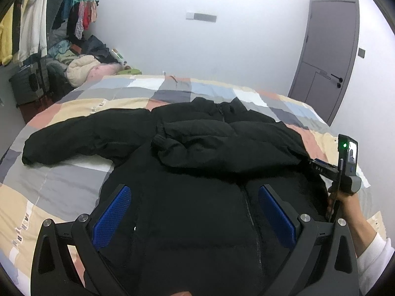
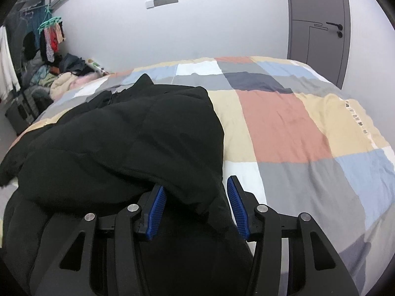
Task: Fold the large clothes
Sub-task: 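Release the sleeve onto the jacket and withdraw the right tool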
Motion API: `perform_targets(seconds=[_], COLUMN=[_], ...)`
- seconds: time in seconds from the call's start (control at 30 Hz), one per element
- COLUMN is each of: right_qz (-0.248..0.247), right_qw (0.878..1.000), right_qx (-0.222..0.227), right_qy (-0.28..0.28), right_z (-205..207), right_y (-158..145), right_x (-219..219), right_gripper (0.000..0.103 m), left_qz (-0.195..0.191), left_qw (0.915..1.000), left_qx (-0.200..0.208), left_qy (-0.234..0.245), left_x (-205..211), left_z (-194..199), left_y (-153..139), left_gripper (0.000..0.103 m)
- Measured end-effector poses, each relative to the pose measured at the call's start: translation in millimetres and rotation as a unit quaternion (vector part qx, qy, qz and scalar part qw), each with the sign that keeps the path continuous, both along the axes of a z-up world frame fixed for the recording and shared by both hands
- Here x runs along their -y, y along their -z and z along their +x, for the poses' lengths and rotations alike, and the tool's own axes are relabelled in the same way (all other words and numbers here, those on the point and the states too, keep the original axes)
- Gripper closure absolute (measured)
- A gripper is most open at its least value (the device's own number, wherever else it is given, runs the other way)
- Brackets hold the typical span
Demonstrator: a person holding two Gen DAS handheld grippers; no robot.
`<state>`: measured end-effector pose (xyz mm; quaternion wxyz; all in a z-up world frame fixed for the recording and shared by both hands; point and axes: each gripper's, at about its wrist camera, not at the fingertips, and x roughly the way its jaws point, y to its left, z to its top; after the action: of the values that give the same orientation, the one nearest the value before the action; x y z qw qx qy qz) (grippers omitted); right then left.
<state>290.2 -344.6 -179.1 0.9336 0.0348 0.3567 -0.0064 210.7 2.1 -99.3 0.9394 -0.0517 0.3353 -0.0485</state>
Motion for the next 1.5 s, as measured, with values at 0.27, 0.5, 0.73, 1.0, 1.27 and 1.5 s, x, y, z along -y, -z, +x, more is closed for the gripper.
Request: perform_targets(seconds=[0.27, 0.5, 0.73, 1.0, 1.27, 1.5], right_qz=[0.045, 0.067, 0.079, 0.048, 0.042, 0.044], right_qw=[0.998, 0.994, 0.99, 0.984, 0.982, 0.982], right_qx=[0.04, 0.073, 0.094, 0.137, 0.15, 0.155], right_qy=[-0.021, -0.049, -0.073, -0.1, -0.11, -0.102], right_z=[-51, -97, -140, -183, -215, -244], right_y=[-49, -86, -108, -129, -130, -119], right_x=[-19, -42, -62, -91, -102, -107], right_gripper=[0.055, 0.055, 0.055, 0.052, 0.042, 0.033], left_qz=[0.001, 0.001, 0.002, 0.008, 0.004, 0.008], left_qw=[0.9998, 0.9994, 0.9989, 0.9987, 0.9986, 0.9985], left_qx=[0.015, 0.028, 0.038, 0.037, 0.034, 0.023], left_qy=[0.014, 0.02, 0.028, 0.035, 0.04, 0.049], left_x=[5, 9, 13, 18, 14, 15], left_z=[-16, -33, -45, -48, -56, -68], left_y=[-19, -30, -38, -34, -28, -16], left_gripper=[0.0, 0.0, 0.0, 0.0, 0.0, 0.0])
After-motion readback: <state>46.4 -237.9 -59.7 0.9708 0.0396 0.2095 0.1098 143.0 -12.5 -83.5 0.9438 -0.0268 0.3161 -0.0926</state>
